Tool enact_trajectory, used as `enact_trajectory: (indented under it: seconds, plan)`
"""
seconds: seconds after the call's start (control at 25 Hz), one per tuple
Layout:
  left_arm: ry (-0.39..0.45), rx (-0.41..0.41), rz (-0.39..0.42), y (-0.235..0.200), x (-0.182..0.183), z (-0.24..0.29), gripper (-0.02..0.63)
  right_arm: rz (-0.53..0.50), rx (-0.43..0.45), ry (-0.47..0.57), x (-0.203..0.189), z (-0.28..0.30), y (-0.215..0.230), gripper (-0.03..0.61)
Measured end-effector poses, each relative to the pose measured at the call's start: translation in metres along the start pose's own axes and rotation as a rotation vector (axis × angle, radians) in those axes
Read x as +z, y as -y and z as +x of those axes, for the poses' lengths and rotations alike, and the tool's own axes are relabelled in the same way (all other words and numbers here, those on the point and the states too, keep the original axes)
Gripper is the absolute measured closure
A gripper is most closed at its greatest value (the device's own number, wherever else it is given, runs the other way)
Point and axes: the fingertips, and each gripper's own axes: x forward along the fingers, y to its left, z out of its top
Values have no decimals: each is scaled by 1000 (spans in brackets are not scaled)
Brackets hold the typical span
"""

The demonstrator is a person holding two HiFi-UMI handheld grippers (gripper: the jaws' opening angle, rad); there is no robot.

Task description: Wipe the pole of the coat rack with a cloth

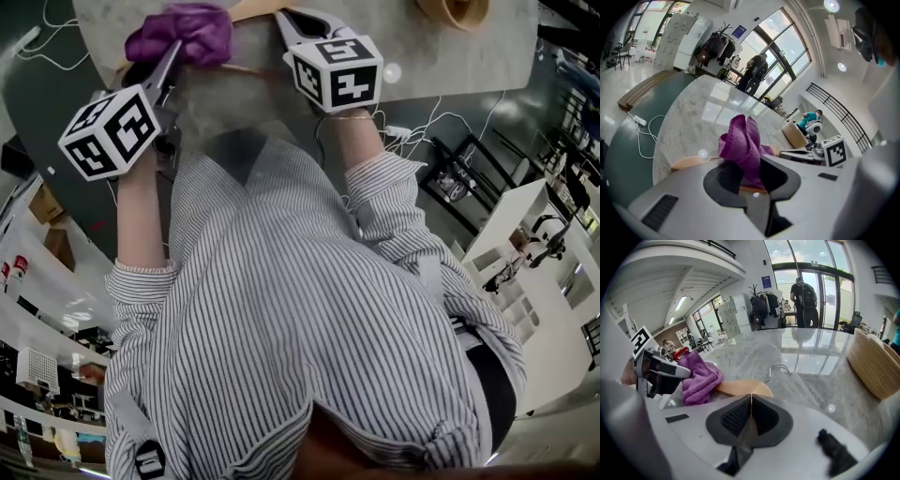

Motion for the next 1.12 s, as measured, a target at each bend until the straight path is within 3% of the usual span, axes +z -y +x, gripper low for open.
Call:
enact_trajectory:
  seconds: [1.12]
  plan:
    - [80, 146, -32, -45, 2, -42, 520, -18, -57, 41, -4, -1, 15, 561]
